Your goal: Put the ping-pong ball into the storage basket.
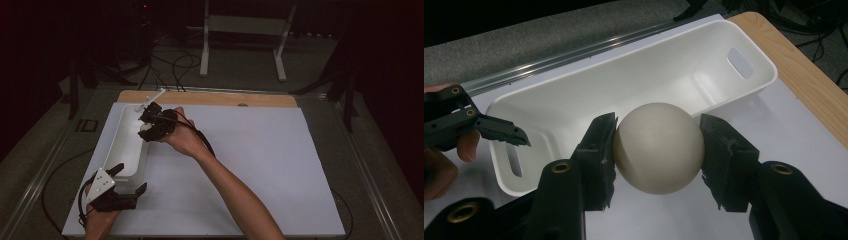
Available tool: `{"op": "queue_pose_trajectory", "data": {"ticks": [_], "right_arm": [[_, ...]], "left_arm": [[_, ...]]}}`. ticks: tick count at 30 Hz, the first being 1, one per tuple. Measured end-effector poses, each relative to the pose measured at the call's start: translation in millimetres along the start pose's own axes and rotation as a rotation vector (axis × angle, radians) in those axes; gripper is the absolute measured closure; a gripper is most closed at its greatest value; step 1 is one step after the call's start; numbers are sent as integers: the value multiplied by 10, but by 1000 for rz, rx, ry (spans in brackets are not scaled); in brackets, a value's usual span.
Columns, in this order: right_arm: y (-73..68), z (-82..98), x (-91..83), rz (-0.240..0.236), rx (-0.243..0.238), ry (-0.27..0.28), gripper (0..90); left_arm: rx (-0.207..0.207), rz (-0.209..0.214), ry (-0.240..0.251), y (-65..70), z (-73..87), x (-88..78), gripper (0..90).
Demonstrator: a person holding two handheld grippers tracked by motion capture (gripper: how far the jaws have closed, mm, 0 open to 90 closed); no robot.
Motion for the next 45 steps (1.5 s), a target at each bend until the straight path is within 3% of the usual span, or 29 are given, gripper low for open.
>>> {"op": "queue_pose_trajectory", "data": {"ticks": [45], "right_arm": [[-162,-120,244,-24,-12,-12,501]], "left_arm": [[-3,3,4,0,-2,-15,9]]}}
Point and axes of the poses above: each handheld gripper's, and its own axes: x roughly forward along the jaws, z roughly out of its underside, y roughly to its right, the point moved 10 cm from there along x, roughly forward along the jaws
